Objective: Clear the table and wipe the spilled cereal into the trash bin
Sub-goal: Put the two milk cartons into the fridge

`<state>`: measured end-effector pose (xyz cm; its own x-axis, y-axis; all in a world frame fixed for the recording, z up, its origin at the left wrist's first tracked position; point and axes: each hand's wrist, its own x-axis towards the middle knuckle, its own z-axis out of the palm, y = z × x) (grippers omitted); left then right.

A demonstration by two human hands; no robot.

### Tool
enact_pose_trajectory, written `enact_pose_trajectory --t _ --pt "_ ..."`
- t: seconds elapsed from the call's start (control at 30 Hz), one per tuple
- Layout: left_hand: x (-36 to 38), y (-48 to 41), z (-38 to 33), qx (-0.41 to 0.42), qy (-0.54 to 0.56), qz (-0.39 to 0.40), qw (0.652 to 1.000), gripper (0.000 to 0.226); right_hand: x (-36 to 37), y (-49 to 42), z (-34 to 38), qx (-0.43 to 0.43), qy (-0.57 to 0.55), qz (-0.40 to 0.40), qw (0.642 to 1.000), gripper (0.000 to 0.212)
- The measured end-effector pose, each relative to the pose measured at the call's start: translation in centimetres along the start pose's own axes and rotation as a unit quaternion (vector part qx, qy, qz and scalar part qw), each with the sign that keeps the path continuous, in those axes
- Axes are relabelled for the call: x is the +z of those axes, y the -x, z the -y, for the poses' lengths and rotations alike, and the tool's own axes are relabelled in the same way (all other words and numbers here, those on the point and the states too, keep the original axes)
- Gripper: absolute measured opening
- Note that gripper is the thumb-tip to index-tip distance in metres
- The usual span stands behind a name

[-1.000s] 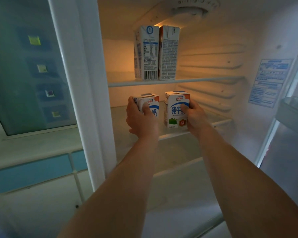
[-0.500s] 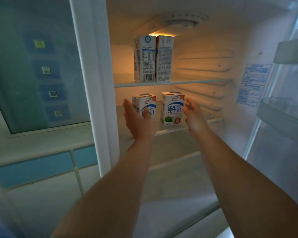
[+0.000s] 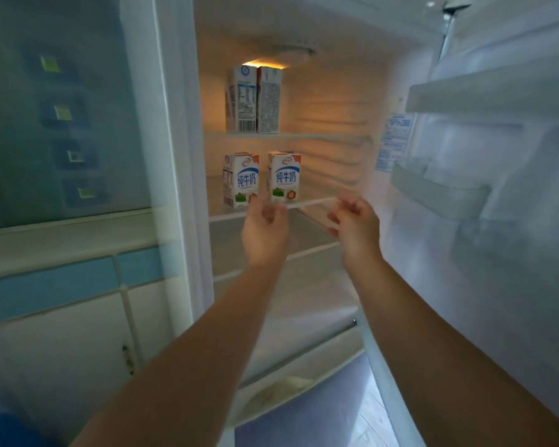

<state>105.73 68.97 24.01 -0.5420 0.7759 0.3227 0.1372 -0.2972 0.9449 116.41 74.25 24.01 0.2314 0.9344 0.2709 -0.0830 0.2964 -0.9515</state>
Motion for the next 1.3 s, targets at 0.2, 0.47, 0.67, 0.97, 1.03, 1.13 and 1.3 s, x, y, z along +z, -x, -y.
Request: enact_pose_trajectory --t 0.2,0.47,0.67,0.97,1.03,1.13,1.3 --pt "-0.6 7.1 -0.3 0.018 0.032 0.072 0.997 0.025 -4.6 8.7 1.7 -0.064 0.059 -0.039 0.995 0.016" --pt "-2.2 18.0 -1.3 0.013 0.069 0.18 0.981 0.016 -11.4 21.4 3.0 -0.072 0.127 -0.082 0.986 0.02" --pt "-1.0 23.6 -3.8 0.012 0.08 0.207 0.975 0.018 -16.6 27.4 5.3 -0.258 0.213 -0.217 0.917 0.016" --pt "1.7 28.5 -4.4 -0.01 0.077 0.191 0.979 0.019 -25.2 26.4 5.9 -0.116 0.262 -0.325 0.901 0.066" --pt "1.8 28.7 -4.4 -0.009 0.073 0.179 0.981 0.022 -25.3 26.3 5.3 -0.103 0.26 -0.293 0.914 0.064" --pt "1.8 29.0 -4.5 -0.004 0.069 0.159 0.985 0.023 -24.8 26.3 4.9 -0.121 0.284 -0.306 0.901 0.062" --pt "0.8 28.7 -4.3 0.014 0.043 0.117 0.992 0.023 -22.3 26.8 3.9 -0.151 0.295 -0.277 0.902 0.065"
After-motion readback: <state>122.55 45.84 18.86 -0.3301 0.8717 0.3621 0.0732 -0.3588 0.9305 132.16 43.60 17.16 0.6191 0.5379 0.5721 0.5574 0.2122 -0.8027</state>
